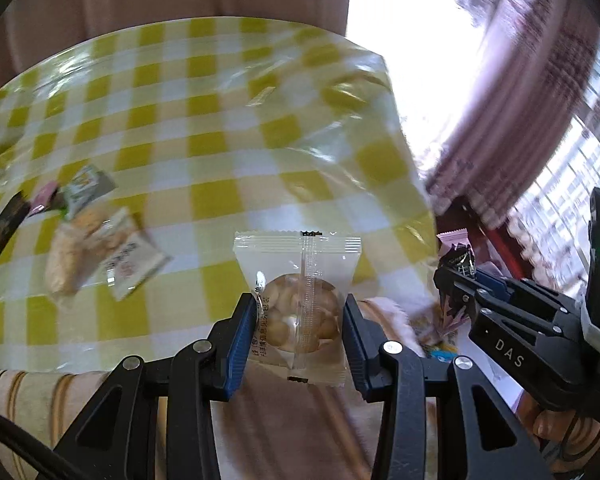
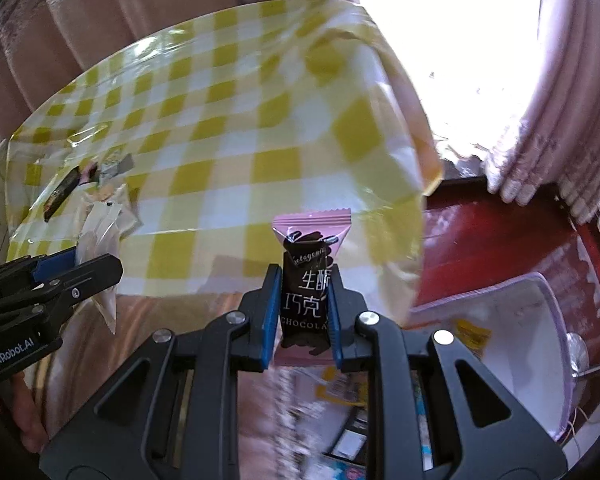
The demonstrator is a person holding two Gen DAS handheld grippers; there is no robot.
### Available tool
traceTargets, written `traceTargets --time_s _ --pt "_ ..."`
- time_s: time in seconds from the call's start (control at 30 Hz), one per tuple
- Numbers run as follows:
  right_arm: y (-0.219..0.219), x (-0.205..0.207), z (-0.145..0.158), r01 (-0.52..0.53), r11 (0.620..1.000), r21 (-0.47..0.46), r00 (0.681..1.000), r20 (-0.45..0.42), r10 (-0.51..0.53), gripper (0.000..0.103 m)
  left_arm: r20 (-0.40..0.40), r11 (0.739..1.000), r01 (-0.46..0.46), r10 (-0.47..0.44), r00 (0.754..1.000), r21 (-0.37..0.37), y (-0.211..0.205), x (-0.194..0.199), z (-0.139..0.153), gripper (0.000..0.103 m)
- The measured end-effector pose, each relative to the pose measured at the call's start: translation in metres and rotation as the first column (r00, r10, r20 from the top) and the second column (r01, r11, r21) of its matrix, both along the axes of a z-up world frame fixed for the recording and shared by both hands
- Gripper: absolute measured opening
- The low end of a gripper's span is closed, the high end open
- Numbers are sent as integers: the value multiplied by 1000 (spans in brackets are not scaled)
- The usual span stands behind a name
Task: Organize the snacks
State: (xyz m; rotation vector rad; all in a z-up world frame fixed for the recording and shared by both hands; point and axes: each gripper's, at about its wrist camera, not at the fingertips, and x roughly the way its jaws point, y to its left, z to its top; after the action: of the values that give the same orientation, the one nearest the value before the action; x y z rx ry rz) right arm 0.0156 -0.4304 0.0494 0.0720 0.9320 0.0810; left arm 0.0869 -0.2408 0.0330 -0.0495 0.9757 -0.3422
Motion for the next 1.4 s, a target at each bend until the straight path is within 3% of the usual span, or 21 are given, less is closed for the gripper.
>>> traceTargets --time_s 0.43,0.83,0.9,0.97,1.03,1.4 --pt "-73 -34 -5 143 986 -79 988 -46 -147 25 -16 974 227 -227 974 11 -89 -25 -5 43" --pt "-121 -62 -22 246 959 -141 958 -116 -263 26 -47 922 387 -386 921 -1 -137 -51 -12 45" --pt "-126 -64 -26 256 955 -150 952 -132 -276 29 -44 917 397 -397 917 15 -141 -53 -12 49" --pt "-129 -65 -27 272 949 -161 945 -141 -294 51 -39 916 399 -398 916 22 -142 -54 -12 59" --pt "-130 -66 -26 283 944 -169 942 -136 -306 65 -33 920 390 -389 921 28 -141 -54 -11 61" --pt "-112 -58 -17 250 952 -175 955 -120 -273 66 -14 948 311 -311 950 72 -121 -48 -8 62"
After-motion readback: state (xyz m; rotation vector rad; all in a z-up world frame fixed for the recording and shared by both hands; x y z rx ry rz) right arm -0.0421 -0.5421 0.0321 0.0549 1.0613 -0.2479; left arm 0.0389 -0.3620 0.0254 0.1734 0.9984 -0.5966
